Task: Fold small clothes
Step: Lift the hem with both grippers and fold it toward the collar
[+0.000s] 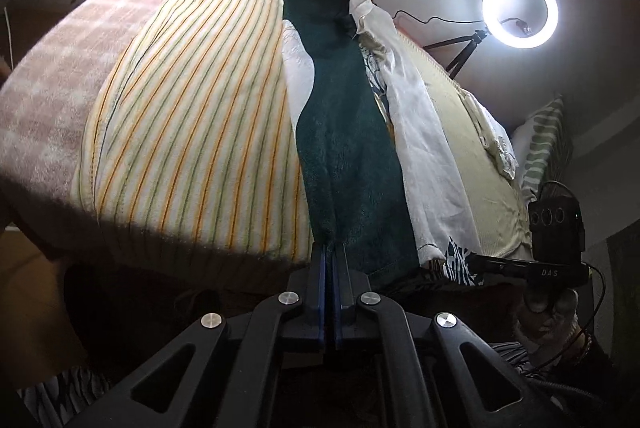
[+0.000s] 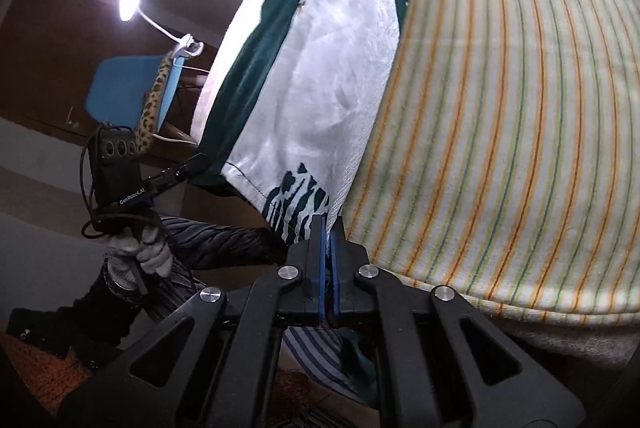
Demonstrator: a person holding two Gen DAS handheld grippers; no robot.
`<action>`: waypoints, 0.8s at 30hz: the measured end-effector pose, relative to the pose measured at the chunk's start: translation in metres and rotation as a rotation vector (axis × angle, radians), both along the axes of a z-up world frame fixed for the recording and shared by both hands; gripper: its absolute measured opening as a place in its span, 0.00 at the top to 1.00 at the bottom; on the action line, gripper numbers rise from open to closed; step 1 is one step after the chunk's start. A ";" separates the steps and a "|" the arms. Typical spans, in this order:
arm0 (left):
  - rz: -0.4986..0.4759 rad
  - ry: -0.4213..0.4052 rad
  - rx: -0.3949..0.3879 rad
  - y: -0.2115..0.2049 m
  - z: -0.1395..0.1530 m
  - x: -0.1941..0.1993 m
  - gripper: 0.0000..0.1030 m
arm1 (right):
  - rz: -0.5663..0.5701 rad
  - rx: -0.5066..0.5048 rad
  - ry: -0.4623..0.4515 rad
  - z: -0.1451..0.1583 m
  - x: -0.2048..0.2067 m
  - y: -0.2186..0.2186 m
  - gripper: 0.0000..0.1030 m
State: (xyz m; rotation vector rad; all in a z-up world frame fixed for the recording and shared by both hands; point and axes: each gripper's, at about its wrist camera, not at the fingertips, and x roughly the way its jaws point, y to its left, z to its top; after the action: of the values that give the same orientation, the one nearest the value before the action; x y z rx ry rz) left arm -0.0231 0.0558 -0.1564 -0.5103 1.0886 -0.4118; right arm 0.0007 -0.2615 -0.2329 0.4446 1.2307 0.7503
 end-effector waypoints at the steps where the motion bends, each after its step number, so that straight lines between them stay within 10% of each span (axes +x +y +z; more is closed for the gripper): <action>1: -0.001 -0.002 0.002 0.000 0.001 0.000 1.00 | -0.006 0.015 0.001 0.002 0.001 -0.002 0.97; 24: -0.022 -0.091 -0.017 -0.013 0.061 0.111 1.00 | -0.175 0.134 -0.054 0.061 0.066 -0.029 0.97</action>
State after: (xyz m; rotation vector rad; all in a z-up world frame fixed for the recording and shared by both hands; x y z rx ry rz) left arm 0.0883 0.0428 -0.0951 -0.4905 1.0041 -0.4601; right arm 0.0667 -0.2905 -0.1717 0.6297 1.0799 0.6929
